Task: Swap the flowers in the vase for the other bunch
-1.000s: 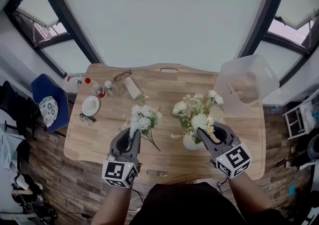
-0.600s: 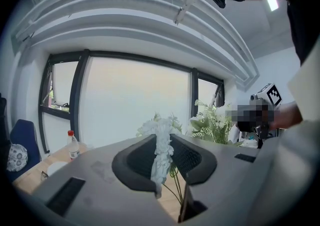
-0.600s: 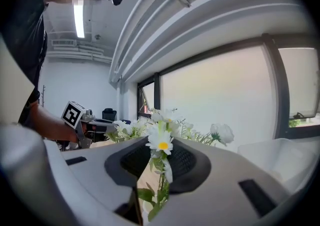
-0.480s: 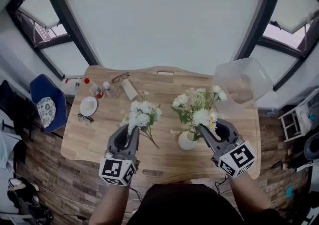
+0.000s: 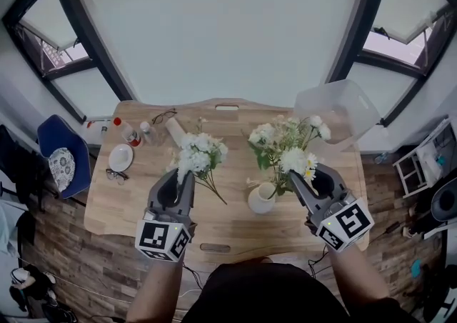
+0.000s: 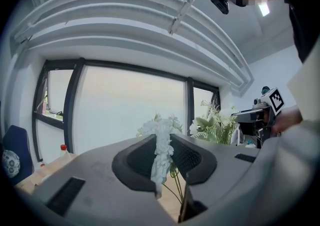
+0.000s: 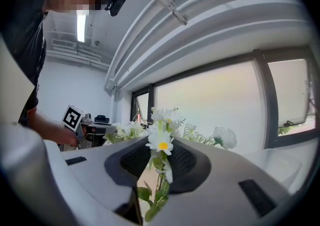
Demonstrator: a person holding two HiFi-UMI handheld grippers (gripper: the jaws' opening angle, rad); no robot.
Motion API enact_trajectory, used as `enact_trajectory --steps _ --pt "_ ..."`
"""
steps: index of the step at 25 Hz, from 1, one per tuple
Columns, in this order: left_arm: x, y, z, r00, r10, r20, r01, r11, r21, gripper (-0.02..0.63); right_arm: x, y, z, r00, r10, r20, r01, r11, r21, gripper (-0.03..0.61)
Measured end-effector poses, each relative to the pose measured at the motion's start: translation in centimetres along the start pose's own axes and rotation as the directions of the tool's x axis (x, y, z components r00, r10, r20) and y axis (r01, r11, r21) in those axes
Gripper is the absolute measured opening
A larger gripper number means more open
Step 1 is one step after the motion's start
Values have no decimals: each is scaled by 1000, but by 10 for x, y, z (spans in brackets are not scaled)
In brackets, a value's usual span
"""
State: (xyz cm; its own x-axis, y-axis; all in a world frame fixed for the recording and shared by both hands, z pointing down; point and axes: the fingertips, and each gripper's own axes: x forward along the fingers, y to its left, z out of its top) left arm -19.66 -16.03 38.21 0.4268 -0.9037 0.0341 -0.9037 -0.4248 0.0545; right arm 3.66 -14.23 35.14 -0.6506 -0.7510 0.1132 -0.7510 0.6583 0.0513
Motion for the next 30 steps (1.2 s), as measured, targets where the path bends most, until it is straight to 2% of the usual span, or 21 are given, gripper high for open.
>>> enact_trajectory --steps 4,14,30 --pt "11 -16 14 999 -19 26 19 1000 12 81 -23 -20 14 999 -31 44 30 999 20 117" --pt "22 -23 46 994 -70 83 67 997 44 81 -41 -27 44 990 -93 107 93 996 1 117" --pt "40 -59 96 977 -159 145 145 984 103 81 -81 -50 21 974 -206 89 208 978 -16 117"
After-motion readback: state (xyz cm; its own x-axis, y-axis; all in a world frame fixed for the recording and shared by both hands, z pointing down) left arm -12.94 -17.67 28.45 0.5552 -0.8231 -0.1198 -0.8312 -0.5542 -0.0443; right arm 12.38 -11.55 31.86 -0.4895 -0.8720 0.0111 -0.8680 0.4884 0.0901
